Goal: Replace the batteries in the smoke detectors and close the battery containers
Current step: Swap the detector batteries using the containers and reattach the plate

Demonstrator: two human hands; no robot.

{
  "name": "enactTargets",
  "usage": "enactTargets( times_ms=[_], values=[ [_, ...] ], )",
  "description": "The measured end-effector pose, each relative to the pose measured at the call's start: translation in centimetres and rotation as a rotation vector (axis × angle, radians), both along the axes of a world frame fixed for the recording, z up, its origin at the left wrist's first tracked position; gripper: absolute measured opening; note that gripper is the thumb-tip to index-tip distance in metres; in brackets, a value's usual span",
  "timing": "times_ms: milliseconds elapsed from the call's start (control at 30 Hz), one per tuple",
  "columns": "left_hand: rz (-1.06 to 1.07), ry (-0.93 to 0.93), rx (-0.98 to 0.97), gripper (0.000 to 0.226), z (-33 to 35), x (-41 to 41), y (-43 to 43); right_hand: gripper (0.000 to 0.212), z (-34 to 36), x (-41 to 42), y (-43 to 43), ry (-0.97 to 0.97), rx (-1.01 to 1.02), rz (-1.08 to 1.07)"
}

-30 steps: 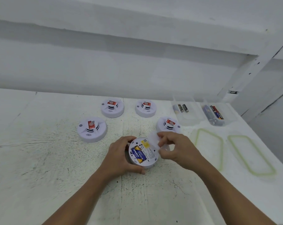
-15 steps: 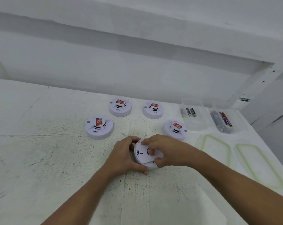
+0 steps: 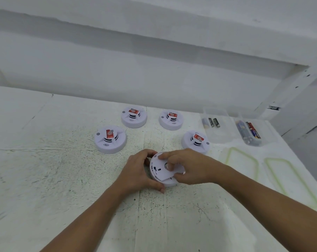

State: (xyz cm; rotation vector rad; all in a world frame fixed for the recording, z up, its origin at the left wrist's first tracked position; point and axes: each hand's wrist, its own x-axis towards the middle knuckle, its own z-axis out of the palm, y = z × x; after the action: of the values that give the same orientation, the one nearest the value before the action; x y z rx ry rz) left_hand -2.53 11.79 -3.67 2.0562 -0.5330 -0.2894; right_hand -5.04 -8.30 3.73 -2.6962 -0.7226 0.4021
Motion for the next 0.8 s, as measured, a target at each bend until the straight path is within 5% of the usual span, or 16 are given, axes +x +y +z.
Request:
enactTargets(
  times_ms=[800],
  values=[
    [0.009, 0.009, 0.006, 0.097, 0.2, -0.1, 0.1, 0.012, -1.1, 0.5, -0.4, 0.141, 0.181, -0.087]
  ],
)
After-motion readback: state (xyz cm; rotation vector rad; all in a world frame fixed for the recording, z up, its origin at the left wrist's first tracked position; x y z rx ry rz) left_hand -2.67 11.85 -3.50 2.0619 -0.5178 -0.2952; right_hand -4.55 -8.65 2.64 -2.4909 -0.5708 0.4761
